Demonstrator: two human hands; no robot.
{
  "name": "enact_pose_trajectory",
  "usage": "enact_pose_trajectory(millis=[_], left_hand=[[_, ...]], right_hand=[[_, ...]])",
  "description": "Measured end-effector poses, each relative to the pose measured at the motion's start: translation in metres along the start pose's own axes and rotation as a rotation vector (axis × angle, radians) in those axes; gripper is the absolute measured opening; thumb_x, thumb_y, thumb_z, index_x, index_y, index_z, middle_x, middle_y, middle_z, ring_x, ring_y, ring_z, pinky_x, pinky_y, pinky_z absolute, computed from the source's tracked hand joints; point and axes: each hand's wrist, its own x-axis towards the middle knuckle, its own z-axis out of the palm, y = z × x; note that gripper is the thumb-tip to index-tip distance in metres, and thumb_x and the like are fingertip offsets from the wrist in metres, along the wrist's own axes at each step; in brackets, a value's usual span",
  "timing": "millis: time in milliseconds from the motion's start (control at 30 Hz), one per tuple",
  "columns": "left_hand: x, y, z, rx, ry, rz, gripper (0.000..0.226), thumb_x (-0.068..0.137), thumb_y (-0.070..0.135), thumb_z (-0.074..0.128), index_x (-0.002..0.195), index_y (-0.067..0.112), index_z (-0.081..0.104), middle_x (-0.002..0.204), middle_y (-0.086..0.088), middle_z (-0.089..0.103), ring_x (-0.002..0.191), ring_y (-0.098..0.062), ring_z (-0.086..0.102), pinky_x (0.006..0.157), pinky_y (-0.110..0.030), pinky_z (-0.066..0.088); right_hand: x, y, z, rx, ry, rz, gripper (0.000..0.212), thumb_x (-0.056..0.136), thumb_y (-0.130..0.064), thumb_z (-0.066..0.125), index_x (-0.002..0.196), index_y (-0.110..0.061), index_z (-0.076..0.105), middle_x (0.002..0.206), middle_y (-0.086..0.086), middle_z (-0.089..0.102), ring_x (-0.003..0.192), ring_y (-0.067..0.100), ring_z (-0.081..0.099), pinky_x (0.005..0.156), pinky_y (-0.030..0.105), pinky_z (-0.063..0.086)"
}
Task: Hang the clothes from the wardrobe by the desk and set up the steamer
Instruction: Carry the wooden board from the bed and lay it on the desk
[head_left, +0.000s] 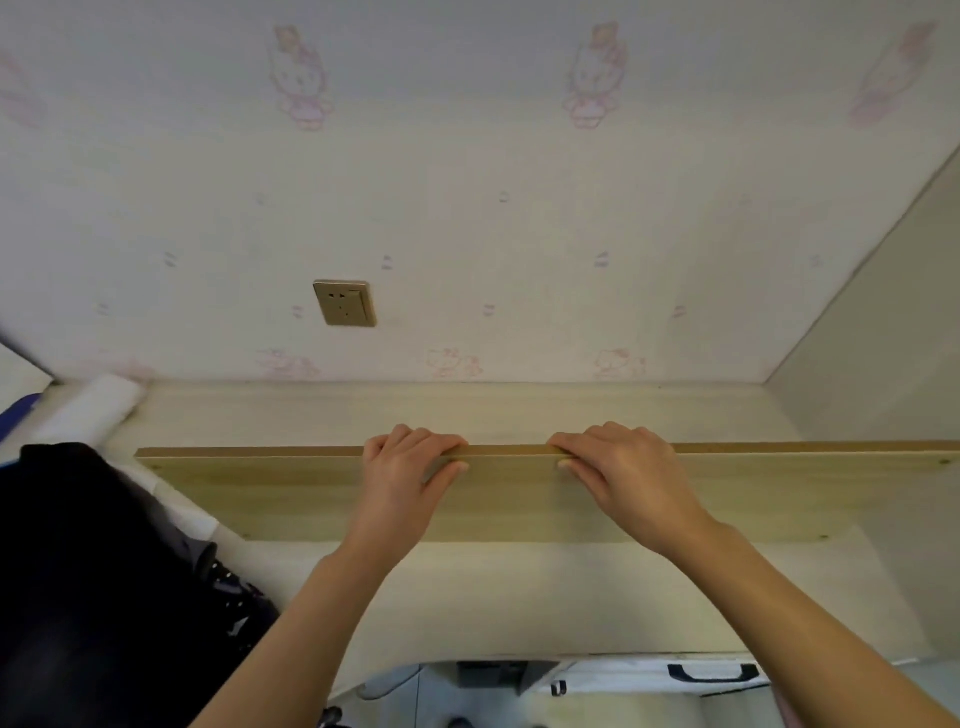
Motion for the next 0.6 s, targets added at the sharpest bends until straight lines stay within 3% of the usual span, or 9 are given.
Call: enact_pose_trajectory(millis=[233, 367, 600], left_hand=[[-0.001, -0.001, 0.02, -0.065, -0.031, -0.055, 0.03, 0.086, 0.05, 0.051, 0.101, 0.032, 0.069, 0.087, 0.022, 0.063, 0.085, 0.001, 0.047, 0.092, -0.012, 0.018], [0.002, 0.002, 0.026, -0.06, -0.096, -0.093, 0.017, 0.089, 0.036, 0.063, 0.105, 0.031, 0.069, 0.09, 0.021, 0.063, 0.088, -0.005, 0.05, 0.086, -0.021, 0.022], [0.004, 0.003, 0.038, -0.037, -0.187, -0.153, 0.019, 0.09, 0.032, 0.063, 0.108, 0.029, 0.069, 0.093, 0.02, 0.063, 0.091, -0.006, 0.051, 0.087, -0.028, 0.025]], right_hand=[[0.004, 0.023, 0.008, 0.05, -0.16, 0.006, 0.022, 0.096, -0.037, 0.05, 0.115, -0.039, 0.061, 0.083, -0.013, 0.064, 0.082, 0.014, 0.06, 0.064, 0.03, 0.041], [0.008, 0.034, 0.01, 0.082, -0.252, 0.039, 0.028, 0.098, -0.041, 0.044, 0.122, -0.041, 0.057, 0.094, -0.013, 0.065, 0.094, 0.012, 0.059, 0.068, 0.029, 0.038], [0.008, 0.044, 0.021, 0.129, -0.368, 0.084, 0.03, 0.099, -0.041, 0.043, 0.126, -0.041, 0.055, 0.105, -0.014, 0.064, 0.103, 0.011, 0.057, 0.069, 0.027, 0.037]])
